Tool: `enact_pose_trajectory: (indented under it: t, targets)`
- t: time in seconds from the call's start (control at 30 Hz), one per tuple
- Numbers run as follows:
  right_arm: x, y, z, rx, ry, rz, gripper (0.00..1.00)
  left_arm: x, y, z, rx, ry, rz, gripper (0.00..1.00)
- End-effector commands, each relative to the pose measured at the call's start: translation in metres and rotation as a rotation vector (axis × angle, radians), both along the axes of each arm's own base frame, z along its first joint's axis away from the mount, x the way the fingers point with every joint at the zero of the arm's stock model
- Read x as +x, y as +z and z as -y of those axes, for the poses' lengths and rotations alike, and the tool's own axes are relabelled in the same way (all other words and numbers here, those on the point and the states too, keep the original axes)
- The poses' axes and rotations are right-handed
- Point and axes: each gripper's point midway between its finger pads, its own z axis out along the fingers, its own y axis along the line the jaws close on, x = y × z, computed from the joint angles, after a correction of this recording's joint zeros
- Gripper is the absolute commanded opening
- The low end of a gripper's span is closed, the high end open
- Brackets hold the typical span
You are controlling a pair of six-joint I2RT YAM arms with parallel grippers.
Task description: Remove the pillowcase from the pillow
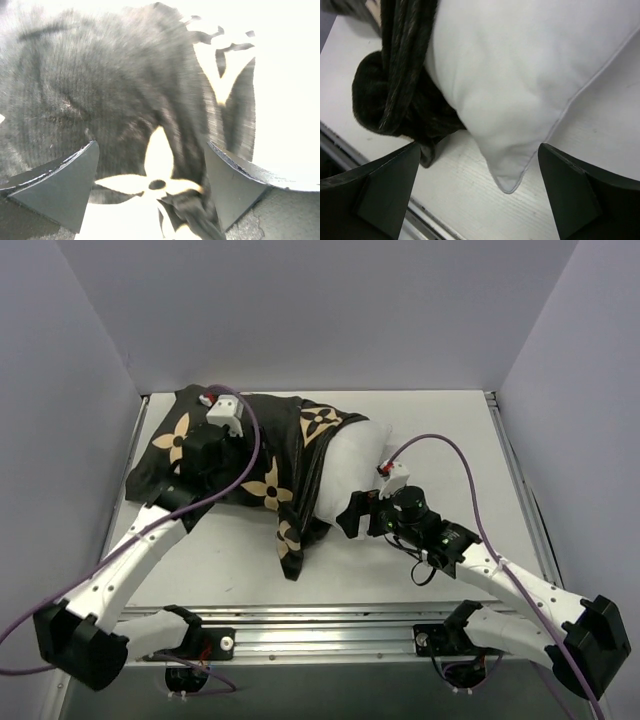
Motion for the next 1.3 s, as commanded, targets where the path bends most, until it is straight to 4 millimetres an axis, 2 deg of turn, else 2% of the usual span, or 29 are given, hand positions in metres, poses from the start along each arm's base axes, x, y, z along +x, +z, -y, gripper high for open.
enact_pose_trajectory:
  t: [0.0,0.07,0.13,0.17,0.2,0.3,0.33,0.4,0.47,0.5,0.57,0.6,0.67,0.7,0.83,0.97,1.03,1.07,1.13,1.17,1.27]
  targets:
    - [0.020,-0.003,0.029,-0.065,-0.179,0.032,1.00,-0.035,0.023,0.006,-0.078,-0.101,0.049,0.94]
    - [0.022,-0.005,0.024,-0.062,-0.153,0.027,1.00,-0.054,0.021,0.008,-0.091,-0.151,0.033,0.94]
    - [0.030,-0.008,0.016,-0.060,-0.134,0.020,1.00,-0.070,0.002,0.011,-0.089,-0.200,-0.030,0.94]
    - [0.028,-0.011,0.007,-0.043,-0.090,0.008,1.00,-0.078,0.000,0.011,-0.096,-0.218,-0.038,0.94]
    - [0.034,-0.015,0.001,-0.041,-0.073,0.016,1.00,-0.087,-0.015,0.014,-0.093,-0.245,-0.081,0.94]
    - [0.043,-0.028,-0.014,-0.025,-0.010,0.001,1.00,-0.101,-0.028,0.017,-0.120,-0.271,-0.119,0.94]
    - [0.047,-0.029,-0.019,-0.022,0.001,0.001,1.00,-0.105,-0.038,0.018,-0.123,-0.276,-0.142,0.94]
    - [0.051,-0.037,-0.034,-0.008,0.059,0.002,1.00,-0.112,-0.043,0.025,-0.141,-0.295,-0.156,0.94]
    - [0.055,-0.035,-0.047,0.001,0.106,0.018,1.00,-0.117,-0.051,0.034,-0.148,-0.314,-0.171,0.94]
    - [0.056,-0.040,-0.053,0.004,0.138,0.013,0.90,-0.118,-0.053,0.038,-0.148,-0.324,-0.172,0.94]
    - [0.059,-0.033,-0.062,0.004,0.169,0.041,0.69,-0.118,-0.055,0.045,-0.151,-0.332,-0.172,0.94]
    - [0.060,-0.030,-0.065,0.006,0.175,0.049,0.40,-0.119,-0.060,0.052,-0.144,-0.350,-0.185,0.94]
    - [0.063,-0.020,-0.066,0.012,0.168,0.072,0.16,-0.115,-0.068,0.059,-0.129,-0.347,-0.197,0.94]
    - [0.065,-0.011,-0.065,0.019,0.163,0.094,0.00,-0.117,-0.071,0.064,-0.123,-0.357,-0.200,0.94]
    - [0.067,0.007,-0.060,0.010,0.138,0.117,0.00,-0.110,-0.087,0.073,-0.110,-0.349,-0.212,0.94]
    - [0.064,0.025,-0.062,0.016,0.147,0.141,0.00,-0.097,-0.107,0.069,-0.061,-0.275,-0.234,0.96]
    - [0.061,0.035,-0.065,0.024,0.160,0.154,0.00,-0.087,-0.110,0.065,-0.051,-0.218,-0.218,1.00]
    - [0.061,0.040,-0.066,0.029,0.163,0.160,0.00,-0.082,-0.115,0.064,-0.041,-0.196,-0.222,0.85]
    - [0.058,0.056,-0.067,0.047,0.167,0.176,0.00,-0.073,-0.120,0.060,-0.032,-0.144,-0.212,0.67]
    - [0.056,0.062,-0.067,0.054,0.171,0.183,0.00,-0.069,-0.127,0.058,-0.017,-0.119,-0.224,0.49]
    - [0.050,0.099,-0.063,0.091,0.176,0.230,0.00,-0.059,-0.145,0.041,0.018,0.008,-0.244,0.20]
